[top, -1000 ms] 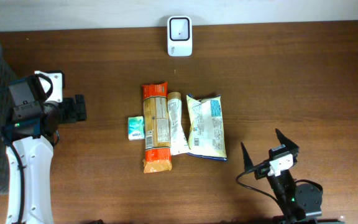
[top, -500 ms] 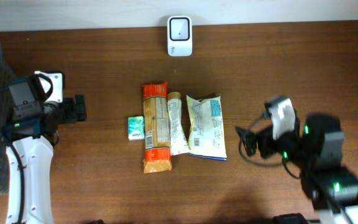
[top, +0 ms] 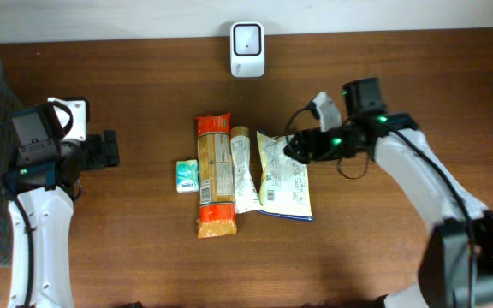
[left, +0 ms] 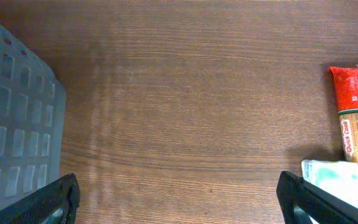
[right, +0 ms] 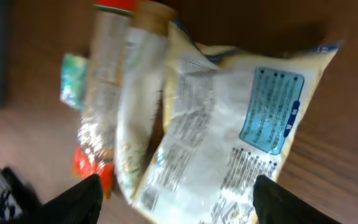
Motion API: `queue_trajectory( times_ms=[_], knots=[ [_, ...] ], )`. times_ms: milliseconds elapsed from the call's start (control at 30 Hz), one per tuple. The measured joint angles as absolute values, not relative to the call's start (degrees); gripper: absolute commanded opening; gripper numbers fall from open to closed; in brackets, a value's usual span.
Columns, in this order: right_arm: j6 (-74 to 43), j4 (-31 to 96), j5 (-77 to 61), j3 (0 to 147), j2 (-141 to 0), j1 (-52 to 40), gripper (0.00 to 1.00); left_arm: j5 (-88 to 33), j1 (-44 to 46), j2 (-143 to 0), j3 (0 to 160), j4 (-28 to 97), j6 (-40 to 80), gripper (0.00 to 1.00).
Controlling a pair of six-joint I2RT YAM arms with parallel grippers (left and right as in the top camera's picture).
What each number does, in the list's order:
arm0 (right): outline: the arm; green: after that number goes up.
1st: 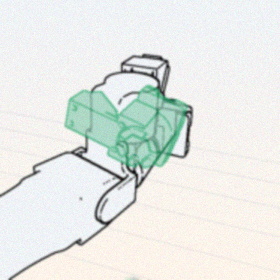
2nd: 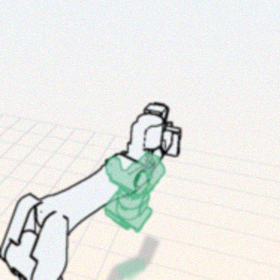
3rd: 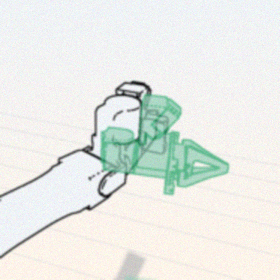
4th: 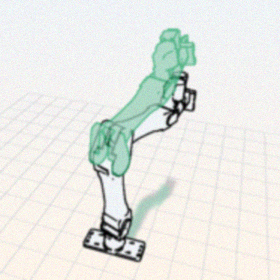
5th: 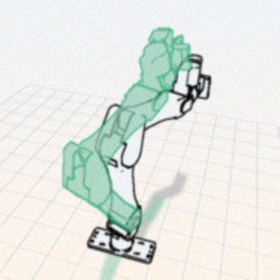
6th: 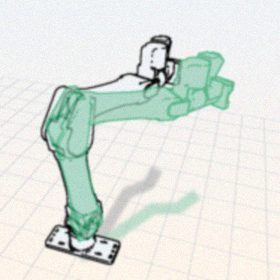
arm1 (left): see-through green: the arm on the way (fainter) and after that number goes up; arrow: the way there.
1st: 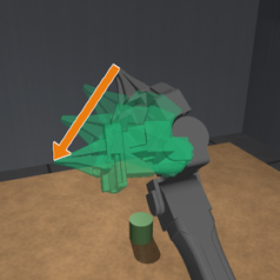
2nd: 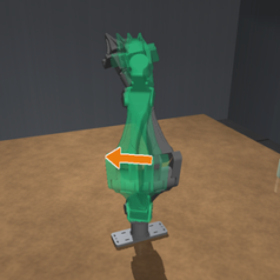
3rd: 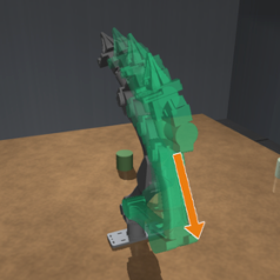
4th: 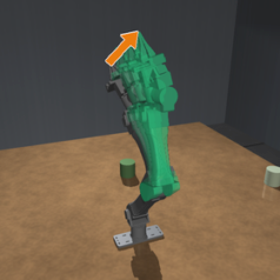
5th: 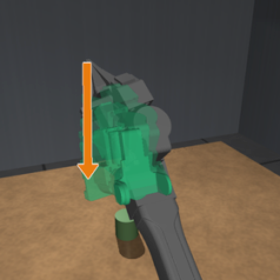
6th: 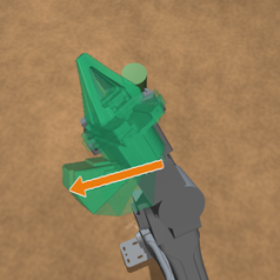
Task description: Scan the item barcode
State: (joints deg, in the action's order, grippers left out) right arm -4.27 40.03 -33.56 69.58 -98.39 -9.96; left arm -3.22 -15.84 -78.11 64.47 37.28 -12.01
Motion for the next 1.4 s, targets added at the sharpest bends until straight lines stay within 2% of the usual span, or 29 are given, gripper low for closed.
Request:
queue_trajectory(
  times_ms=[133,200,367,467,500,633,667,733,800,933,1200,1400],
  knots=[
    [-10.4,39.8,-27.2,69.6,-100.5,-12.3,0.75,-3.2,-15.8,-78.1,64.5,37.3,-12.0,0.99],
    [-11.9,40.2,-23.8,69.6,-100.5,-12.4,0.80,-3.2,-15.8,-78.1,64.5,37.3,-12.0,0.99],
    [-11.1,40.3,-21.8,69.6,-100.6,-10.6,0.90,-3.2,-15.8,-78.1,64.5,37.3,-12.0,0.99],
    [-6.5,38.5,-22.1,69.8,-103.5,-10.3,0.90,-3.2,-15.8,-78.1,64.5,37.3,-12.0,0.99],
    [-5.0,38.9,-22.3,70.7,-104.9,-10.3,0.87,-3.2,-15.8,-78.1,64.5,37.3,-12.0,0.99],
    [-2.1,39.3,-22.6,77.4,-107.9,-13.1,0.54,-3.2,-15.8,-78.1,64.5,37.3,-12.0,0.99],
    [-2.8,37.6,-22.8,78.6,-107.9,-15.0,0.45,-3.2,-15.8,-78.1,64.5,37.3,-12.0,0.99],
    [-6.9,33.3,-23.2,79.4,-108.1,-19.9,0.35,-3.2,-15.8,-78.1,64.5,37.3,-12.0,0.99],
    [-13.5,31.1,-23.4,79.5,-109.9,-23.8,0.35,-3.2,-15.8,-78.1,64.5,37.3,-12.0,0.99],
    [-18.3,30.2,-23.4,79.5,-115.0,-25.0,0.34,-3.2,-15.8,-78.1,64.5,37.3,-12.0,0.99],
    [-19.9,29.9,-23.9,79.7,-116.1,-24.4,0.35,-3.2,-15.8,-78.1,64.5,37.3,-12.0,0.99],
    [-20.1,38.0,-19.4,83.5,-116.7,-13.8,0.36,-3.2,-15.8,-78.1,64.5,37.3,-12.0,0.99]
  ],
)
